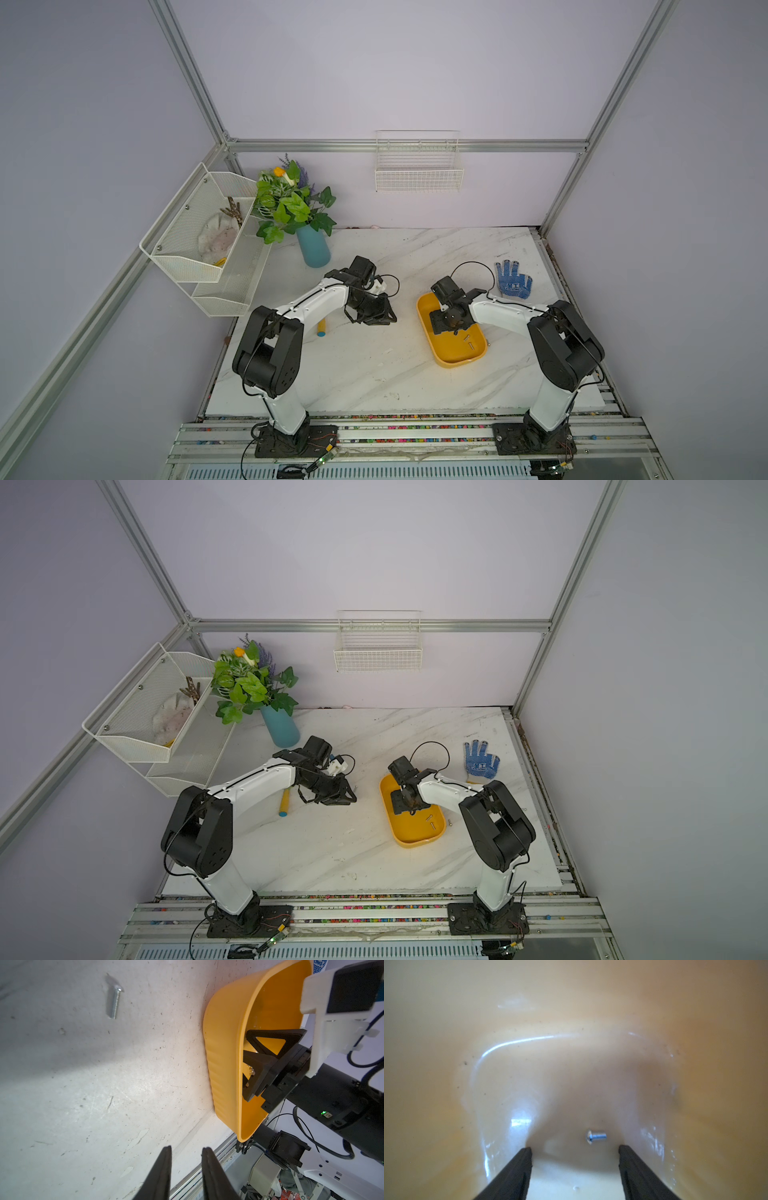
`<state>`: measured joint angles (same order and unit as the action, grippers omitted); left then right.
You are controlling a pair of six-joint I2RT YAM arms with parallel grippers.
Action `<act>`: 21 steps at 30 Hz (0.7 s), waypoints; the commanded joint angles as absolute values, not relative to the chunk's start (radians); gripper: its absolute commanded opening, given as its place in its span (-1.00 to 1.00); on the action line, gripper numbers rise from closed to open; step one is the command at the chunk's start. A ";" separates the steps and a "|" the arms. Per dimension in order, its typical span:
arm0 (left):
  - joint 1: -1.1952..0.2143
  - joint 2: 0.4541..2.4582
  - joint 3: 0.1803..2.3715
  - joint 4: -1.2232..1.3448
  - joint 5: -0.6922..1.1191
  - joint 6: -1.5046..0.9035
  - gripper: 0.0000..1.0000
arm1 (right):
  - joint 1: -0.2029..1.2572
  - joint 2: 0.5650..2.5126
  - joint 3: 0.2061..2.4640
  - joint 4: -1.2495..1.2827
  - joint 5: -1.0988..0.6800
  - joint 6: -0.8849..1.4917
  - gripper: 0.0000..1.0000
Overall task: Take out the screws from the storage box
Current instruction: Pick up the screw from the storage box.
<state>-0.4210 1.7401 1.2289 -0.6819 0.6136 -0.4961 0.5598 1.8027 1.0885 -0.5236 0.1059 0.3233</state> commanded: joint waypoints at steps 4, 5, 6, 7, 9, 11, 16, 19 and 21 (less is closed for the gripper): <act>-0.420 1.738 1.272 -0.708 0.624 -0.477 -0.40 | 0.541 1.861 1.105 -0.525 0.157 0.268 0.44; -0.419 1.737 1.270 -0.708 0.624 -0.477 -0.40 | 0.533 1.870 1.114 -0.533 0.146 0.259 0.42; -0.419 1.738 1.269 -0.708 0.623 -0.477 -0.40 | 0.525 1.884 1.129 -0.551 0.124 0.254 0.40; -0.419 1.737 1.268 -0.708 0.625 -0.479 -0.40 | 0.523 1.893 1.137 -0.565 0.109 0.255 0.39; -0.419 1.735 1.266 -0.706 0.626 -0.480 -0.40 | 0.522 1.894 1.133 -0.574 0.082 0.266 0.35; -0.419 1.733 1.266 -0.705 0.624 -0.480 -0.40 | 0.522 1.882 1.116 -0.569 0.068 0.278 0.35; -0.419 1.734 1.265 -0.705 0.629 -0.480 -0.40 | 0.522 1.838 1.079 -0.583 0.087 0.267 0.24; -0.419 1.735 1.266 -0.703 0.628 -0.480 -0.40 | 0.522 1.822 1.066 -0.598 0.092 0.271 0.22; -0.420 1.739 1.267 -0.703 0.630 -0.481 -0.40 | 0.522 1.822 1.065 -0.602 0.097 0.272 0.19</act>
<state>-0.4210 1.7401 1.2285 -0.6819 0.6140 -0.4965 0.5278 1.8137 1.1046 -0.5190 0.0902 0.2752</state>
